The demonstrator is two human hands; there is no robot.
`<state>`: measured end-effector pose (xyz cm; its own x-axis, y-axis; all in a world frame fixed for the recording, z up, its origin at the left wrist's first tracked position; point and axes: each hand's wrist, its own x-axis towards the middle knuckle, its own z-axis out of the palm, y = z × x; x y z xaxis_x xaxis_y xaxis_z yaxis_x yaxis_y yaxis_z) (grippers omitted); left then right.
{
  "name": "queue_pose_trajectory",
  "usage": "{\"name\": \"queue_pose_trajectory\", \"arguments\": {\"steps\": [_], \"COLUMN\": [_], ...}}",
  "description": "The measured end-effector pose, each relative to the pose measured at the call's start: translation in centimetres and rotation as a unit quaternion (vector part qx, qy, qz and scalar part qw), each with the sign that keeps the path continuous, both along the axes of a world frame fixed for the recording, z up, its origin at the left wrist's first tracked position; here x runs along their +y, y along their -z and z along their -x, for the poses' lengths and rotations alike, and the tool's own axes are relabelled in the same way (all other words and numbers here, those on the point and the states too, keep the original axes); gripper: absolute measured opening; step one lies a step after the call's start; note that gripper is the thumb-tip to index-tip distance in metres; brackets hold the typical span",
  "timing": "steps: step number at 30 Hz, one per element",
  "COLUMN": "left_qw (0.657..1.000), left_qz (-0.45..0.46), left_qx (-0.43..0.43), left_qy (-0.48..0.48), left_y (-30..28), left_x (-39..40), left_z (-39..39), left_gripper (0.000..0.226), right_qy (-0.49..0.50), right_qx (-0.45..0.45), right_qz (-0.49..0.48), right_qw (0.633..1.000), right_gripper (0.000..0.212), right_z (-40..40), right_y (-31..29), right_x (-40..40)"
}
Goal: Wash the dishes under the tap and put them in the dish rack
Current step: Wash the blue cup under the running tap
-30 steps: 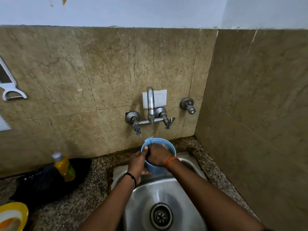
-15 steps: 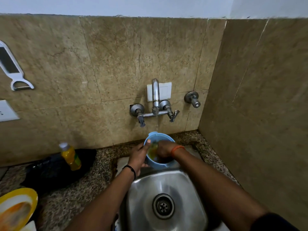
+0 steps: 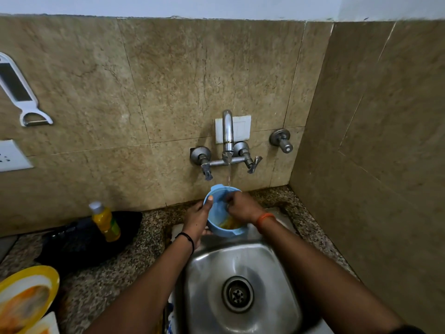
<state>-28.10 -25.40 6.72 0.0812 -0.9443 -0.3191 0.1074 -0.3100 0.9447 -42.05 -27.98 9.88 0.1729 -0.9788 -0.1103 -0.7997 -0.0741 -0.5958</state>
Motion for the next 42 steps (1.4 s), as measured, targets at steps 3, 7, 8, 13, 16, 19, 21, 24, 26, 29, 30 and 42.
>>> {"name": "queue_pose_trajectory", "arguments": {"steps": [3, 7, 8, 13, 16, 19, 21, 24, 26, 29, 30, 42], "left_qw": [1.000, 1.000, 1.000, 1.000, 1.000, 1.000, 1.000, 1.000, 1.000, 1.000, 1.000, 1.000], "left_qz": [-0.001, -0.008, -0.009, -0.015, -0.014, -0.012, -0.012, -0.011, -0.014, -0.016, -0.020, -0.021], "left_qx": [0.003, 0.024, 0.024, 0.017, 0.020, 0.020, 0.021, 0.020, 0.018, 0.006, 0.002, 0.004], "left_qy": [0.002, -0.006, -0.009, -0.010, -0.008, -0.001, -0.001, -0.003, -0.005, -0.011, -0.019, -0.015], "left_y": [0.1, 0.0, 0.0, -0.1, 0.1, 0.3, 0.4, 0.6, 0.7, 1.1, 1.2, 1.1], "left_x": [0.0, -0.1, -0.2, -0.2, -0.2, -0.2, -0.2, -0.2, -0.3, -0.4, -0.4, 0.2], "left_z": [-0.8, -1.0, -0.9, -0.4, -0.2, -0.1, -0.2, -0.4, -0.6, -0.7, -0.6, 0.0], "left_gripper": [0.023, 0.026, 0.026, 0.026, 0.028, 0.030, 0.029, 0.026, 0.024, 0.025, 0.026, 0.033], "right_qy": [0.181, 0.344, 0.347, 0.260, 0.266, 0.297, 0.316, 0.325, 0.310, 0.246, 0.190, -0.116], "right_qx": [-0.371, -0.372, -0.342, -0.205, -0.178, -0.200, -0.286, -0.351, -0.284, -0.181, -0.153, 0.125], "right_qz": [-0.118, 0.073, 0.085, 0.127, 0.130, 0.101, 0.060, 0.025, 0.036, 0.056, 0.072, 0.026], "right_qw": [0.903, 0.859, 0.869, 0.935, 0.938, 0.928, 0.903, 0.878, 0.907, 0.951, 0.967, 0.985], "right_gripper": [0.014, 0.014, 0.030, 0.031, 0.034, 0.034, 0.031, 0.024, 0.025, 0.038, 0.033, 0.026], "right_z": [1.0, 4.7, 5.3, 5.6, 5.4, 5.5, 5.4, 5.2, 4.7, 3.0, 2.5, 0.6], "right_y": [-1.5, -2.6, -3.0, -4.0, -4.5, -4.5, -4.3, -4.0, -3.4, -2.3, -1.7, 0.6], "right_x": [-0.9, -3.1, -3.4, -4.0, -4.7, -5.5, -5.7, -5.1, -4.2, -1.3, -0.1, 2.0]}}
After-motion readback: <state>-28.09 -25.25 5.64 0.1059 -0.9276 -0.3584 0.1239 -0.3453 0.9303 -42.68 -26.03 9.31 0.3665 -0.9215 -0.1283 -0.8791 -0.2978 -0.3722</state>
